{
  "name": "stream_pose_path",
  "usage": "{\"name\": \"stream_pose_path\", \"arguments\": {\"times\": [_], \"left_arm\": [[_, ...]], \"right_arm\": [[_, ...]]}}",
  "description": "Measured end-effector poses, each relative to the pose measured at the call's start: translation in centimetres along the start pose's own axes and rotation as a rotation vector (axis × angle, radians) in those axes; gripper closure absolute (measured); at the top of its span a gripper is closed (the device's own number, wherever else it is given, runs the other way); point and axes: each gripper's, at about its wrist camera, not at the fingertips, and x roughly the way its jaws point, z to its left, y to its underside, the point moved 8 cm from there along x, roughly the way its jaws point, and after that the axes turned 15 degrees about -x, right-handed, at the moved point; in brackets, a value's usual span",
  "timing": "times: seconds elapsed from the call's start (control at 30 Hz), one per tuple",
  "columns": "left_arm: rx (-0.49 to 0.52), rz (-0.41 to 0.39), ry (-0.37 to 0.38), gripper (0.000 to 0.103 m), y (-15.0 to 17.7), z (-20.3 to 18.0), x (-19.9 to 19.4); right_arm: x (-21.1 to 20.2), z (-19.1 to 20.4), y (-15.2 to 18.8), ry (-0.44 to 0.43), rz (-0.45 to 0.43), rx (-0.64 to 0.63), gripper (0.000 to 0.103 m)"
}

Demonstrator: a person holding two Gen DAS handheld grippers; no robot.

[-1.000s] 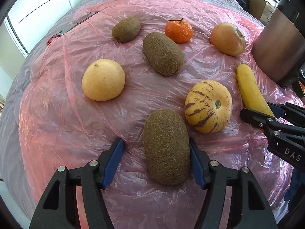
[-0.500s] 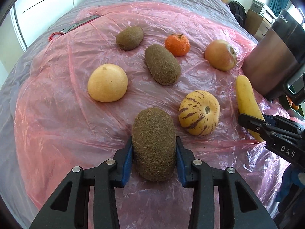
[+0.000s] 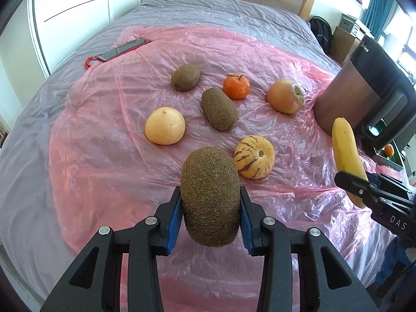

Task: Organize fruits
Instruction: 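Carry the kiwi and banana over the green tray with both tools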

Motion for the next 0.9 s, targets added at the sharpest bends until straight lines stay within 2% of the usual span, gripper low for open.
{"name": "stream_pose_path", "arguments": {"times": [0.23, 0.43, 0.7, 0.9], "left_arm": [[0.017, -0.028, 0.014, 0.068, 0.8, -0.2, -3.1], [0.062, -0.041, 0.044, 0.068, 1.8, -2.0, -5.6], [0.142, -0.012, 0.122, 0.068, 3.4, -7.4, -7.3], [0.230, 0.016, 0.152, 0.068, 5.3, -12.5, -7.6]], "right_arm": [[-3.6, 0.5, 1.7, 0.012, -0.023, 0.004, 0.084], [-6.6, 0.0, 3.4, 0.041, -0.051, 0.020, 0.084], [-10.8, -3.6, 6.8, 0.095, -0.086, 0.097, 0.084], [-13.3, -7.2, 8.8, 0.144, -0.121, 0.156, 0.084]]}}
